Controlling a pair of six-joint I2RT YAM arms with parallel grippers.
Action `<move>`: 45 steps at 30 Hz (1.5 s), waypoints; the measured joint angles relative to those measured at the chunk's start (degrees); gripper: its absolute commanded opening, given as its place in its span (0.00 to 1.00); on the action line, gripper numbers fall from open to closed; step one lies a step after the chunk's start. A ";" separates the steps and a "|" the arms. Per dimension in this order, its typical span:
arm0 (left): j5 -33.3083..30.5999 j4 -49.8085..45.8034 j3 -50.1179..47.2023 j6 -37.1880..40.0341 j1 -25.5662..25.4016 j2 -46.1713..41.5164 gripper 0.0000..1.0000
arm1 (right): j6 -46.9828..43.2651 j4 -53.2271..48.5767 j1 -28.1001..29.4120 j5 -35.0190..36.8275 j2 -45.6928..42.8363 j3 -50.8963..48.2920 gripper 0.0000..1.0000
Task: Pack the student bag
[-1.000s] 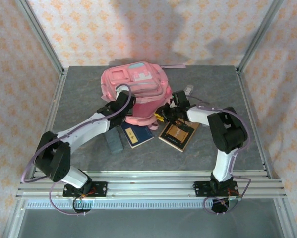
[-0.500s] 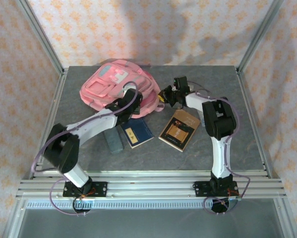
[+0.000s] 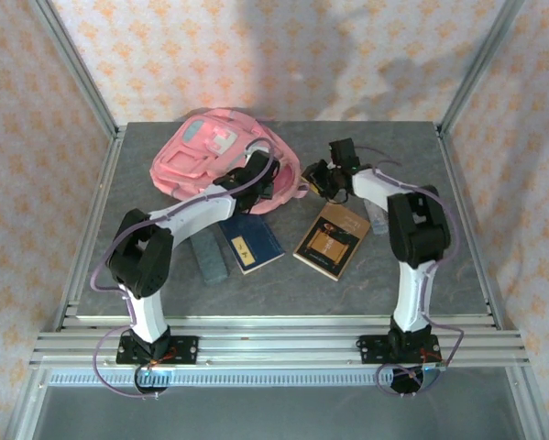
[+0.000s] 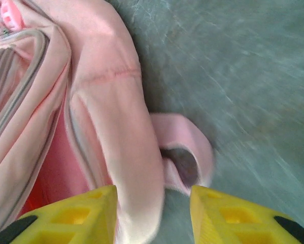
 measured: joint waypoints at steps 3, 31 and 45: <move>3.04 0.11 -3.23 -0.76 -0.83 -3.82 0.58 | -2.45 -2.95 -0.79 3.56 -9.86 -6.21 0.49; 24.96 7.69 -2.58 -8.50 -11.52 12.87 0.32 | -0.66 0.66 -4.09 9.29 -36.13 -46.93 0.51; 28.13 14.53 -7.08 -10.45 -10.71 11.82 0.01 | 0.35 14.34 -5.99 1.95 -39.43 -54.49 0.44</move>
